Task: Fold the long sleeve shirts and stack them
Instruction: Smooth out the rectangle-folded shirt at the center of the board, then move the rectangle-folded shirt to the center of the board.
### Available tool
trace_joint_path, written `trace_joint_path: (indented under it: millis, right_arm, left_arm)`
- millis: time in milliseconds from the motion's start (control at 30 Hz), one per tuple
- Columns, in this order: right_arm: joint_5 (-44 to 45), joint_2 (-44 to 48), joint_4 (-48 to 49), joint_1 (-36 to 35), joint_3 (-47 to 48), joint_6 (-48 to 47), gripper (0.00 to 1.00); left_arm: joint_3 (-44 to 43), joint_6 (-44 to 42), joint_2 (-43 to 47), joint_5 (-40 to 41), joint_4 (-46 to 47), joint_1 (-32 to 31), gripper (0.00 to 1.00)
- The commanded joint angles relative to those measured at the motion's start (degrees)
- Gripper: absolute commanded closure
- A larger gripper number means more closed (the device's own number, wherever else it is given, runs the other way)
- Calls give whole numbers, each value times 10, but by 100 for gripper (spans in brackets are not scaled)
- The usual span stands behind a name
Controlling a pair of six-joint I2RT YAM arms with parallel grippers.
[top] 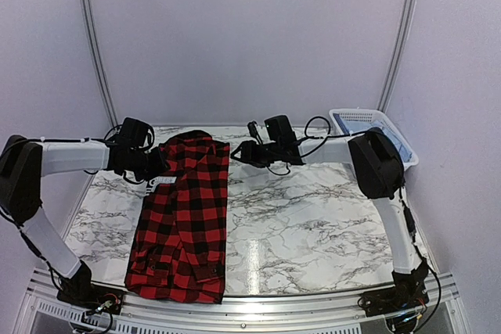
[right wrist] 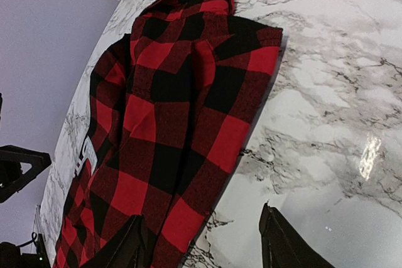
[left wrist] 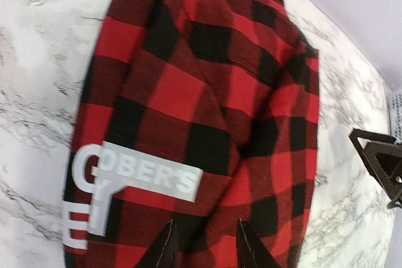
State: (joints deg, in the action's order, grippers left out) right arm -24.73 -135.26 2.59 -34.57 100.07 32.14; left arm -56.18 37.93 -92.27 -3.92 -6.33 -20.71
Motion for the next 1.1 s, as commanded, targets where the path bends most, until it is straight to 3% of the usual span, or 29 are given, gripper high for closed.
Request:
trace_joint_path:
  millis: [0, 167, 367, 767, 833, 1067]
  right_arm:
    - [6, -36, 16, -3, 60, 33, 44]
    - [36, -86, 13, -5, 109, 58, 50]
    - [112, -146, -59, -25, 202, 61, 54]
    - [201, -209, -102, -70, 281, 77, 58]
    - [203, -213, -102, -70, 281, 82, 63]
    - [214, -201, -123, -59, 277, 82, 96]
  left_arm:
    - [-30, -29, -47, 33, -25, 45, 66]
    - [-104, -65, -105, 67, -10, 55, 66]
    - [-157, -82, -157, 129, -12, 73, 65]
    - [-219, -112, -245, 124, -13, 89, 66]
    - [-215, -111, -245, 120, -12, 89, 66]
    - [-186, -86, -201, 64, -13, 86, 66]
